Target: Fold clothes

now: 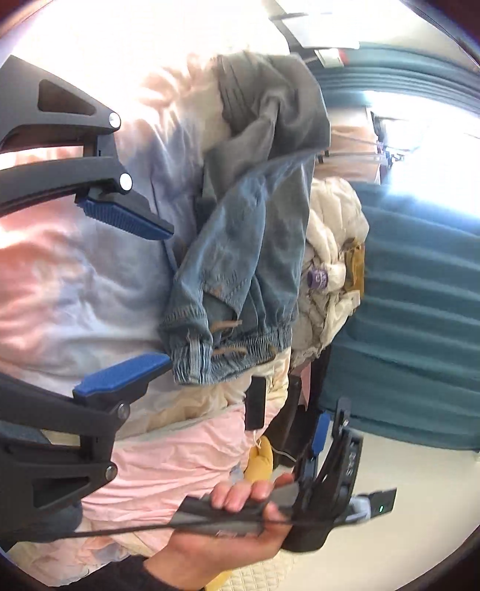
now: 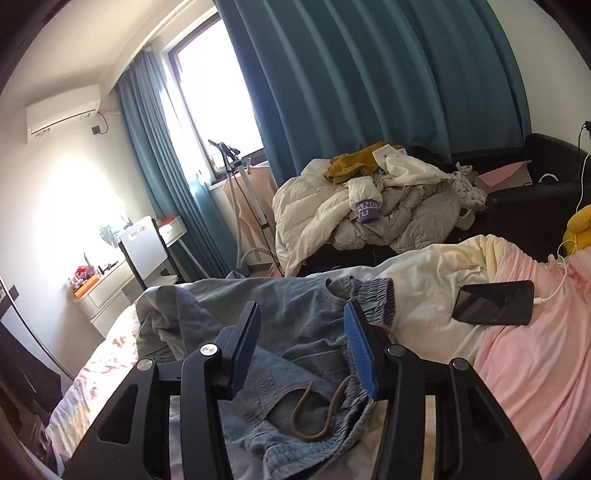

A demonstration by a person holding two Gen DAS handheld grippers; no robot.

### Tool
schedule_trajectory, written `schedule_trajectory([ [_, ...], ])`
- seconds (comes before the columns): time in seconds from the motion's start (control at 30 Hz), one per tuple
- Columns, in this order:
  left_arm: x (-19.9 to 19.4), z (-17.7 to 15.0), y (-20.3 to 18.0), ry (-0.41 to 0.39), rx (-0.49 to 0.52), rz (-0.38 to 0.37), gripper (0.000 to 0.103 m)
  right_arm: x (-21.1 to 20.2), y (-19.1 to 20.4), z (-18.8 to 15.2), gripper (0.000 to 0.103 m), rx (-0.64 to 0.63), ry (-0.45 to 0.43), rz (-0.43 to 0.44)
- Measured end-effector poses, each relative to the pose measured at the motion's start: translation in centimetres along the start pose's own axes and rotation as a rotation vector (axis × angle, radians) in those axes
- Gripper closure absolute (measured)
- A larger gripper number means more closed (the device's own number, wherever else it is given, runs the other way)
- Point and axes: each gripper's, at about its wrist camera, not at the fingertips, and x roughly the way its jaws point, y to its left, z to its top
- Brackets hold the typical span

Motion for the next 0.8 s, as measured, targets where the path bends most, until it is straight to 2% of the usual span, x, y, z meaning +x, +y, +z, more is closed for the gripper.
schedule_trajectory([
  [0.23, -4.5, 0.5, 4.4, -0.037, -0.020, 0.087, 0.037, -0.8, 7.1, -4.2, 0.056, -0.059, 0.045, 0.043],
  [0.4, -5.9, 1.4, 8.0, -0.048, -0.055, 0.130, 0.037, 1.5, 10.8, -6.4, 0.056, -0.046, 0.104, 0.074],
  [0.6, -4.4, 2.0, 11.5, -0.027, -0.069, 0.183, 0.037, 6.2, 12.7, -8.8, 0.056, -0.036, 0.178, 0.072],
  [0.8, -1.4, 1.6, 14.1, 0.007, -0.103, 0.193, 0.037, 11.1, 13.8, -11.6, 0.056, -0.159, 0.237, 0.025],
])
